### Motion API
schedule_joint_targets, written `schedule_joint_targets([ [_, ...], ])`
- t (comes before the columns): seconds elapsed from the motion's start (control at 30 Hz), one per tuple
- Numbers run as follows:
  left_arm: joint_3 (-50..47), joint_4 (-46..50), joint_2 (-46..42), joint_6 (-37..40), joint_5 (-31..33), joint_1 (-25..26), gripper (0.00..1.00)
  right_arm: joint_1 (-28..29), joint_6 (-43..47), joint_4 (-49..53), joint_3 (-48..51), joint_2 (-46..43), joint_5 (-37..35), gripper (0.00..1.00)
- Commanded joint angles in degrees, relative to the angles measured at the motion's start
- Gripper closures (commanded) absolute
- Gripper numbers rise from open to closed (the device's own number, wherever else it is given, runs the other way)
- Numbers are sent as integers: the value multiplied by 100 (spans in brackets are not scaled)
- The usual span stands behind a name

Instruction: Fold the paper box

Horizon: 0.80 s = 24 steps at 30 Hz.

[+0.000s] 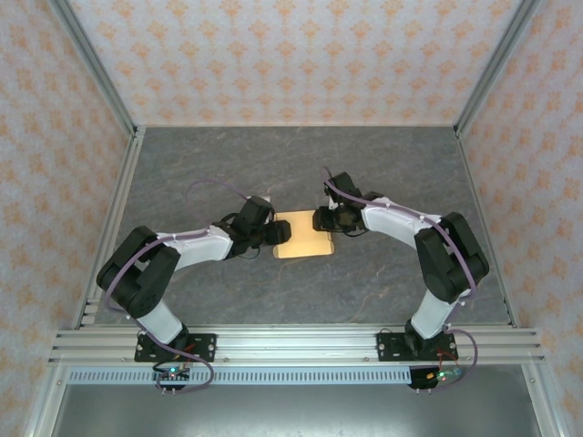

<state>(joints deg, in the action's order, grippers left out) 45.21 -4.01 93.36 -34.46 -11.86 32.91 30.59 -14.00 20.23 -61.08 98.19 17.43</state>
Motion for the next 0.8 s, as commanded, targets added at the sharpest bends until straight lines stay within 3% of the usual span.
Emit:
schedule_joint_targets([
  [0.0, 0, 194, -278, 103, 269, 22, 35, -23, 134, 274, -126, -296, -37, 49],
  [0.27, 194, 570, -576, 352, 675, 19, 25, -44, 251, 514, -55, -868, -326, 43],
  [0.43, 383, 843, -788, 893, 983, 11, 22, -14, 250, 645, 246, -1286, -198, 44],
  [0.6, 924, 1045, -559, 1705, 605, -42, 18, 309, 192, 719, 793, -1922, 209, 44],
  [0.77, 1934, 1536, 272, 2324, 21, -197, 18, 529, 142, 935, 1078, -2283, 331, 45],
])
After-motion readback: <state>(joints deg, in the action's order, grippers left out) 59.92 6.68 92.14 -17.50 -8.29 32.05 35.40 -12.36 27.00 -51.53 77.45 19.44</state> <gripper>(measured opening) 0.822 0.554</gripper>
